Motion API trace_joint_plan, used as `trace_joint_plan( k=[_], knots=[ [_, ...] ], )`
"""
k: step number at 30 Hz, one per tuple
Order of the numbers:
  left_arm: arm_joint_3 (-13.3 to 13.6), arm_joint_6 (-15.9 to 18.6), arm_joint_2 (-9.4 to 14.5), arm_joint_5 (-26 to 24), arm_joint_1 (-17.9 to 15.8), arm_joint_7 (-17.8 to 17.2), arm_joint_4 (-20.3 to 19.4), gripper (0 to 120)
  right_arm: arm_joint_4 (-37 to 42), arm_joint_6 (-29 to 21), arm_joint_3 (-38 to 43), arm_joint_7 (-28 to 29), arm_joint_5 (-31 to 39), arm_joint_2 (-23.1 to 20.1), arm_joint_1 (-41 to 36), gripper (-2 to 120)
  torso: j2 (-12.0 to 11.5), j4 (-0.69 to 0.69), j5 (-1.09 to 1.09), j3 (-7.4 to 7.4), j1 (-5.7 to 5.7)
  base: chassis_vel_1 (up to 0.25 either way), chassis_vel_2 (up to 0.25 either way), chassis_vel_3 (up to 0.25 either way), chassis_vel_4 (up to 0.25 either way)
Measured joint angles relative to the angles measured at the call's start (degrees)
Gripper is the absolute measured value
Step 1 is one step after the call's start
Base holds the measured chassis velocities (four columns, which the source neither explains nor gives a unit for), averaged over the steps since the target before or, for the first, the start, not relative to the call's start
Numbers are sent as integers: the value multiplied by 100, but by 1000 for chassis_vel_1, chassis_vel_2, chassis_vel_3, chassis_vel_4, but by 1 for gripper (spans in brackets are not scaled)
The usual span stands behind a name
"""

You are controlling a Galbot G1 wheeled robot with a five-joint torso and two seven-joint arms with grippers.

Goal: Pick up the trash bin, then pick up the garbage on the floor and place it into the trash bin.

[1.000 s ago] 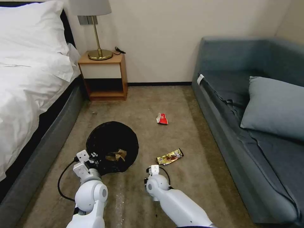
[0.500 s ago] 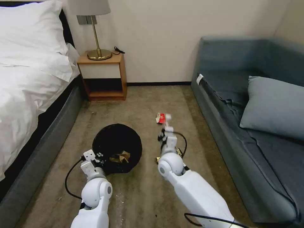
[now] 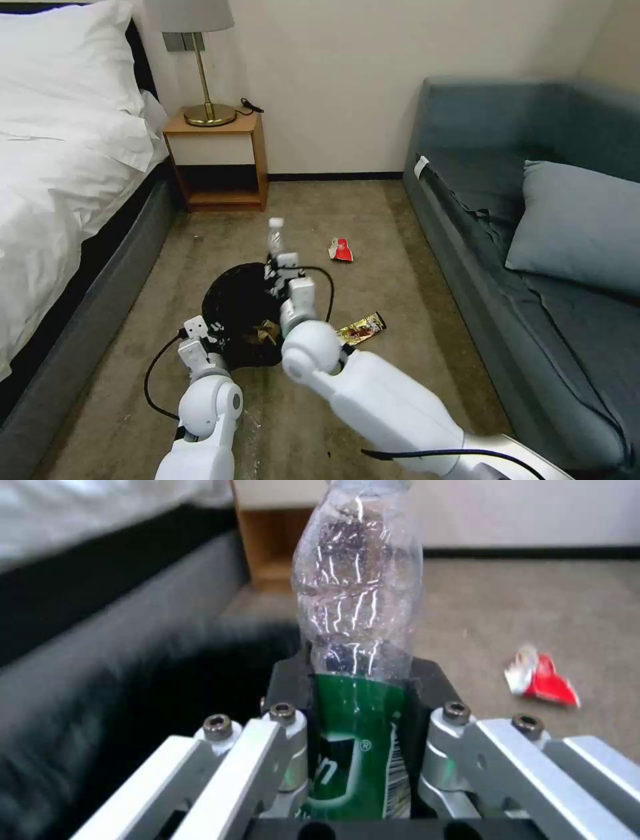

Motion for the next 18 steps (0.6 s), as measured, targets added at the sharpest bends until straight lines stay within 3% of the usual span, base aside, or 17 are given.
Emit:
trace_joint_plan(
  k=[3,7,9,14,18],
  knots=[
    [1,-3,-33,-8,26,0,-38,1,-217,11,-38,-54,-106,28,-216,20,0,-1,0,0,0,0,0,0,0],
    [13,-4,-67,-5,29,0,-50,1,-264,1,-104,-63,-198,36,-379,31,0,-1,0,0,0,0,0,0,0],
    [28,-4,-139,6,-2,-10,-66,1,-265,-16,-154,-56,-259,79,-511,44,0,-1,1,-1,0,0,0,0,0],
    [43,-4,-156,18,-19,-15,-73,1,-238,-38,-215,-39,-276,112,-519,58,0,-1,1,0,0,0,0,0,0],
    [21,-4,-158,20,-7,-16,-74,1,-160,-78,-198,-6,-278,177,-509,76,0,-1,1,0,0,0,0,0,0]
  ],
)
